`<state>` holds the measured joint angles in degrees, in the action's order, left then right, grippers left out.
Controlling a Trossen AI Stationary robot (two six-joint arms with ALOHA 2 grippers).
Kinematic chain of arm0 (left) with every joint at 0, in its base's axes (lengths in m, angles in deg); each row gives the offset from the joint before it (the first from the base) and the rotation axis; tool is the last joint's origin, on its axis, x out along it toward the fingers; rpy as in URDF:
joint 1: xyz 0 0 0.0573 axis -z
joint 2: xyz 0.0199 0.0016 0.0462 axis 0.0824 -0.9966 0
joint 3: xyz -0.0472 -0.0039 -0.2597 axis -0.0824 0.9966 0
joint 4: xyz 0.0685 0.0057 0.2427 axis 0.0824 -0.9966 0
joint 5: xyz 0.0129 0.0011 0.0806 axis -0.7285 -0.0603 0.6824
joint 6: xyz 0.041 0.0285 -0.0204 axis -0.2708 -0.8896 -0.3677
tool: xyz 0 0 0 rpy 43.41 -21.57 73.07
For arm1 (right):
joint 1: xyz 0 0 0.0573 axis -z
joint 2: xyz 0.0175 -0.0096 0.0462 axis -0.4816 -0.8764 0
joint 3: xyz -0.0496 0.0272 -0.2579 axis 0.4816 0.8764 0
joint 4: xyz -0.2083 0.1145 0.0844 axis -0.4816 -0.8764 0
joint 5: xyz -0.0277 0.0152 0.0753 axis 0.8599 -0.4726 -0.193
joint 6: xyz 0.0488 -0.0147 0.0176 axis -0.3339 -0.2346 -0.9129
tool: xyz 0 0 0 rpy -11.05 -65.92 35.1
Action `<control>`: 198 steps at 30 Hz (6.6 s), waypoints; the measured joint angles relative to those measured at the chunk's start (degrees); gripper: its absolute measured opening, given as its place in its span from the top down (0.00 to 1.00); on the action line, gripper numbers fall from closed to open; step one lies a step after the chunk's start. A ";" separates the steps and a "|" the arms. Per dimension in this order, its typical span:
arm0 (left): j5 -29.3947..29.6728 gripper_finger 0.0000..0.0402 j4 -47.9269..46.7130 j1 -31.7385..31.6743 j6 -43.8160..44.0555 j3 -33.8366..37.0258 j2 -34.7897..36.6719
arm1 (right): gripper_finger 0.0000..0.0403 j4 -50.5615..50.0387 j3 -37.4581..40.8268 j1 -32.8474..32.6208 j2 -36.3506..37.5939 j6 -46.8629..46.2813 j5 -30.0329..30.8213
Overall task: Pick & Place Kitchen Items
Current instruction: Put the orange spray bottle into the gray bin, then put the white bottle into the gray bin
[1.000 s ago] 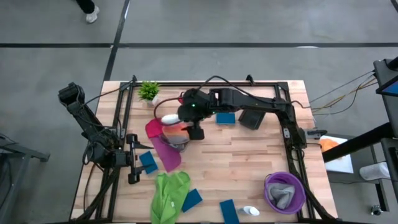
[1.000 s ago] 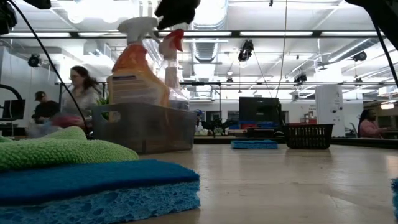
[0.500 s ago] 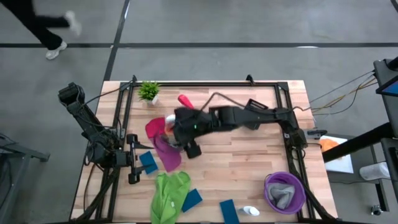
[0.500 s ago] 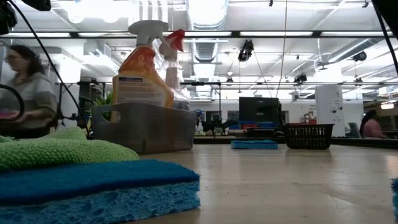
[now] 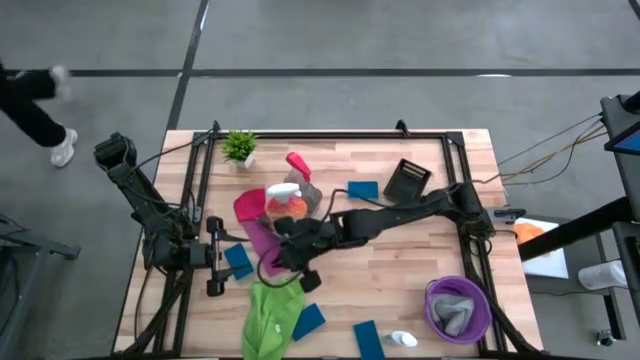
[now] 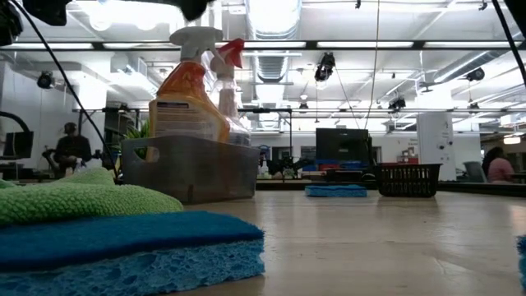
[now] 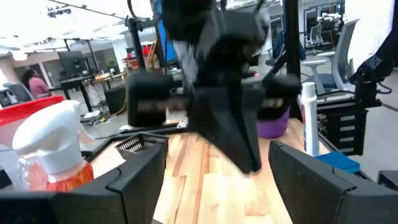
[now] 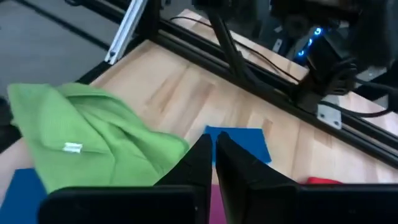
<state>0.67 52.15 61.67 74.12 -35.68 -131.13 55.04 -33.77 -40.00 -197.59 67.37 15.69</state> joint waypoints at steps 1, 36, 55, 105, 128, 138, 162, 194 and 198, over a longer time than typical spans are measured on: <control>0.00 0.30 0.00 0.11 0.07 0.00 0.00 | 0.95 3.05 1.96 0.27 0.00 -0.39 -0.19; -0.01 0.30 0.85 0.33 0.56 -0.02 0.00 | 0.96 15.92 9.83 1.42 -5.77 -10.93 15.46; -0.04 0.30 -0.03 0.33 2.13 -0.03 -1.04 | 0.96 39.24 19.58 -5.88 6.50 3.12 -0.10; 0.22 0.30 -0.22 0.29 1.57 -0.04 -3.52 | 0.30 -63.11 -9.57 -35.61 11.57 -80.71 5.88; 0.88 0.30 -0.20 0.22 0.34 -0.04 -3.50 | 0.30 -64.43 -9.13 -37.45 7.76 -85.25 5.91; 1.07 0.30 -0.17 0.18 0.36 -0.04 -3.50 | 0.30 -64.17 -9.11 -37.57 5.50 -83.74 5.76; 1.07 0.30 -0.16 0.20 0.58 -0.04 -3.50 | 0.30 -63.17 -8.39 -37.31 5.57 -81.79 5.75; 1.07 0.30 -0.17 0.20 1.21 -0.04 -3.50 | 0.73 -63.31 -8.58 -37.31 5.57 -80.52 5.71; 1.05 0.30 -0.17 0.20 1.21 -0.04 -3.50 | 0.73 -63.56 -8.78 -37.31 5.57 -80.31 5.76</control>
<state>1.72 51.97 61.87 75.33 -35.72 -134.63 -8.53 -42.55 -77.30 -192.02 -12.94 21.44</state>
